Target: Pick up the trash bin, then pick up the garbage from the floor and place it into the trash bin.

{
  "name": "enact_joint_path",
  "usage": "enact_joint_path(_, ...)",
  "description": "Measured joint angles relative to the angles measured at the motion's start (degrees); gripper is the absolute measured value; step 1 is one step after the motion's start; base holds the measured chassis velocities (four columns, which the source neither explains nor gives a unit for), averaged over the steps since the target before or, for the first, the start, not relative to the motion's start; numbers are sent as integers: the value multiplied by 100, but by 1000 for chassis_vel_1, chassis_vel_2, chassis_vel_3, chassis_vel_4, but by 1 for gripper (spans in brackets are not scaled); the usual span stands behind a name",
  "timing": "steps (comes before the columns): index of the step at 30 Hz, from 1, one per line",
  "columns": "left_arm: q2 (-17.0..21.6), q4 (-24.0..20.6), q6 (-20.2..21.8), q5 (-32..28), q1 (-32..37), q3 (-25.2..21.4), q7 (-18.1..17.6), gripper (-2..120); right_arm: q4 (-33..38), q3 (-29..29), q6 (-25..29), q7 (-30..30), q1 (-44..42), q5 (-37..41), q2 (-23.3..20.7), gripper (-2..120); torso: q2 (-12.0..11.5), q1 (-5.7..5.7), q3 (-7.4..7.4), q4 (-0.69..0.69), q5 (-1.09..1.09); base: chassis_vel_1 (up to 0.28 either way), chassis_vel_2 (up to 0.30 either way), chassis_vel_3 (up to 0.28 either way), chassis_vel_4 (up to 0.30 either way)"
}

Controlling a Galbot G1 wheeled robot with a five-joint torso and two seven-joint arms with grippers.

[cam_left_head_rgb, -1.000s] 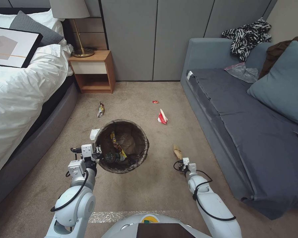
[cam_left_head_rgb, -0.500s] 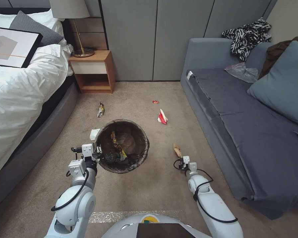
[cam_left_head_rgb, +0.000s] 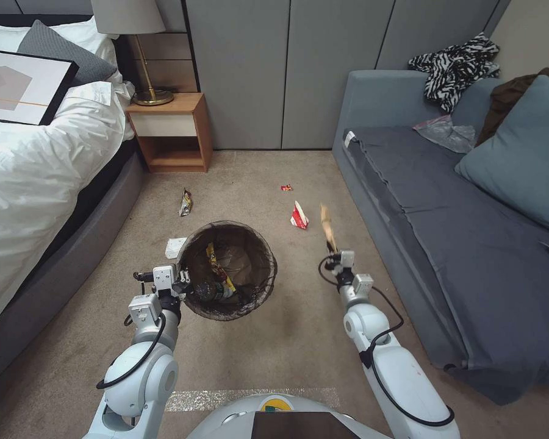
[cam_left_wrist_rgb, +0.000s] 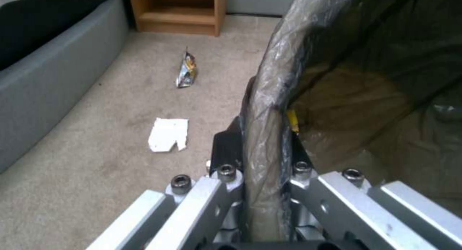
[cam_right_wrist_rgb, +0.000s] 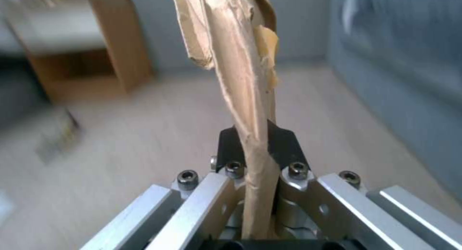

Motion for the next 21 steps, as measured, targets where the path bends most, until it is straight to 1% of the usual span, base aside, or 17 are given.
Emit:
enact_joint_path(1,0,0,0,0,0,0,0,4,0,0,0,0,0,0,0,0,0,0,0,0,0,0,0,0,0)
enact_joint_path(3,3,0,32,-32,2,19,-5,4,443,-61,237,-141,-1,195,-17,0,0,0,0,-1,0,0,0,0,0)
enact_joint_path(4,4,-3,85,-99,2,40,-27,4,773,-110,381,-339,-14,312,-43,0,0,0,0,-1,-1,0,0,0,0)
enact_joint_path(6,4,-10,131,-152,2,56,-46,4,937,-136,452,-492,-24,358,-59,0,0,0,0,-1,-1,0,0,0,0)
enact_joint_path(8,0,-33,270,-334,2,120,-88,4,1423,-246,699,-1067,-59,492,-115,0,0,0,0,-1,-1,0,0,0,0)
enact_joint_path(9,-3,-43,318,-389,3,144,-98,4,1591,-301,750,-1255,-76,538,-139,0,0,0,0,-1,-1,0,0,0,0)
enact_joint_path(10,-3,-43,318,-389,3,144,-98,4,1591,-301,750,-1255,-76,538,-139,0,0,0,0,-1,-1,0,0,0,0)
enact_joint_path(11,-7,-63,379,-451,6,182,-106,4,1883,-433,805,-1464,-96,585,-183,0,0,0,0,-1,-1,0,0,0,0)
enact_joint_path(12,-7,-63,379,-451,6,182,-106,4,1883,-433,805,-1464,-96,585,-183,0,0,0,0,-1,-1,0,0,0,0)
enact_joint_path(13,-8,-87,427,-503,9,213,-114,4,2203,-624,813,-1606,-121,606,-240,0,0,0,0,-1,-1,0,0,0,0)
enact_joint_path(14,-7,-102,451,-522,10,224,-116,4,2335,-712,808,-1653,-125,606,-266,0,0,0,0,-1,-1,0,0,0,0)
enact_joint_path(15,-7,-102,451,-522,10,224,-116,4,2335,-712,808,-1653,-125,606,-266,0,0,0,0,-1,-1,0,0,0,0)
enact_joint_path(16,0,-133,499,-549,14,240,-118,4,2649,-951,731,-1725,-119,594,-354,0,0,0,0,-2,-1,0,0,0,0)
enact_joint_path(17,3,-147,514,-559,16,244,-120,4,2766,-1084,674,-1740,-110,569,-403,0,0,0,0,-1,-1,0,0,0,0)
enact_joint_path(18,3,-147,514,-559,16,244,-120,4,2766,-1084,674,-1740,-110,569,-403,0,0,0,0,-1,-1,0,0,0,0)
enact_joint_path(20,4,-167,544,-573,23,244,-130,4,3038,-1458,518,-1744,-62,464,-577,0,0,0,0,-1,-1,0,0,0,0)
enact_joint_path(21,4,-167,544,-573,23,244,-130,4,3038,-1458,518,-1744,-62,464,-577,0,0,0,0,-1,-1,0,0,0,0)
